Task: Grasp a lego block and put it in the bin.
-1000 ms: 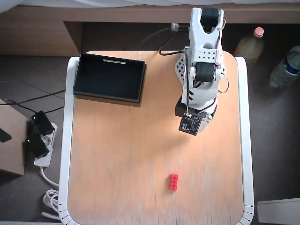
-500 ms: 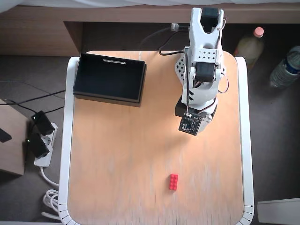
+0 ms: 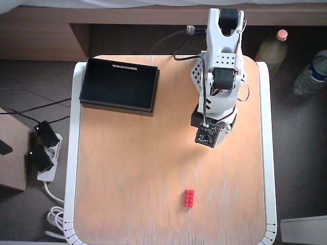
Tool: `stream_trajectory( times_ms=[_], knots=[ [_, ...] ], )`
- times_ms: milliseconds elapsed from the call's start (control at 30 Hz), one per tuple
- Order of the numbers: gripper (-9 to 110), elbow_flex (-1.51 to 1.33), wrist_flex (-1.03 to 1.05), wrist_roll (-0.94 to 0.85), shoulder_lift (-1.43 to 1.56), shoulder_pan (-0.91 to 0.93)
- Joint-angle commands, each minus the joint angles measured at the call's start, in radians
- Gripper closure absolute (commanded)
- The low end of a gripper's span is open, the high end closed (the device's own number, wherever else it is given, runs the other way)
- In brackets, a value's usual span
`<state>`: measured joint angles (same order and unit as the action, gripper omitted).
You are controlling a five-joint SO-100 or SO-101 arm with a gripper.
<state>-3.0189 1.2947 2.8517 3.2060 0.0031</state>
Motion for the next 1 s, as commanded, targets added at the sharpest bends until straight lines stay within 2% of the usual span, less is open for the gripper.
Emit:
stream_trajectory(
  times_ms=[0,500,733,967],
  knots=[
    [101,-0.155,0.009,-0.003,0.092,-0.023],
    [101,-0.155,0.009,0.011,0.092,-0.029],
    [101,-0.146,0.005,0.072,0.089,-0.029],
    [101,0.026,0.005,0.072,-0.017,-0.034]
  ],
)
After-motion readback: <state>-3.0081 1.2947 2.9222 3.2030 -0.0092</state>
